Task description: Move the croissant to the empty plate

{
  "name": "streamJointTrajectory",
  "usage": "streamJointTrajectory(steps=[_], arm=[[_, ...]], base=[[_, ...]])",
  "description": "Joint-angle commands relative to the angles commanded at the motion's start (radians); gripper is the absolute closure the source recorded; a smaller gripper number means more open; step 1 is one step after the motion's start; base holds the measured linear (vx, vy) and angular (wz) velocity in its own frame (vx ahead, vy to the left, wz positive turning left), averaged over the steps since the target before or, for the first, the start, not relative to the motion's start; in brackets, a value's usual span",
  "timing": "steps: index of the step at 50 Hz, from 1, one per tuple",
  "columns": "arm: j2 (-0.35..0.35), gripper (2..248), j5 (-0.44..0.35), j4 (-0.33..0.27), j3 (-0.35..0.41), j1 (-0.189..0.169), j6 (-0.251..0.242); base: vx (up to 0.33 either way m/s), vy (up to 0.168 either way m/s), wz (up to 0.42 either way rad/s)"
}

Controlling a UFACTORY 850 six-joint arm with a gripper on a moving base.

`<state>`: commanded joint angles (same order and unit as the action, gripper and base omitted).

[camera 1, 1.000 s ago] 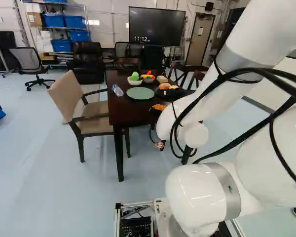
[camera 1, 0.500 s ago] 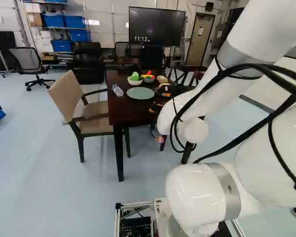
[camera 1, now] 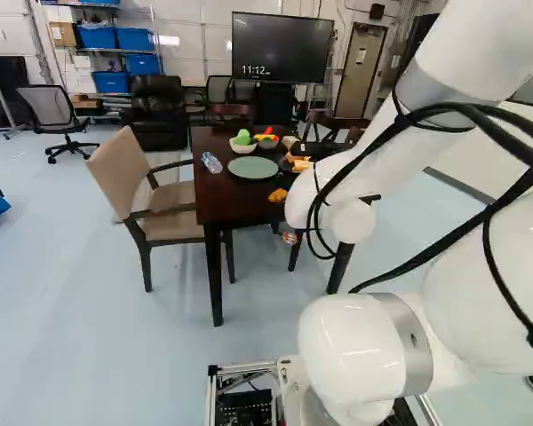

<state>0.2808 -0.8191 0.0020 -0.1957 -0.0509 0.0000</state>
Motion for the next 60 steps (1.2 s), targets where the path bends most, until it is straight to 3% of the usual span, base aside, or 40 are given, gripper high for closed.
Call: streamJointTrajectory(steps=[28, 60], arm=[[-0.063, 26, 0.198, 0.027, -0.124, -0.023, 0.0], [-0.157, 26, 0.425, 0.059, -0.288, -0.005, 0.0]], base=[[0.0, 0.0, 0.0], [0.0, 0.0, 0.0]])
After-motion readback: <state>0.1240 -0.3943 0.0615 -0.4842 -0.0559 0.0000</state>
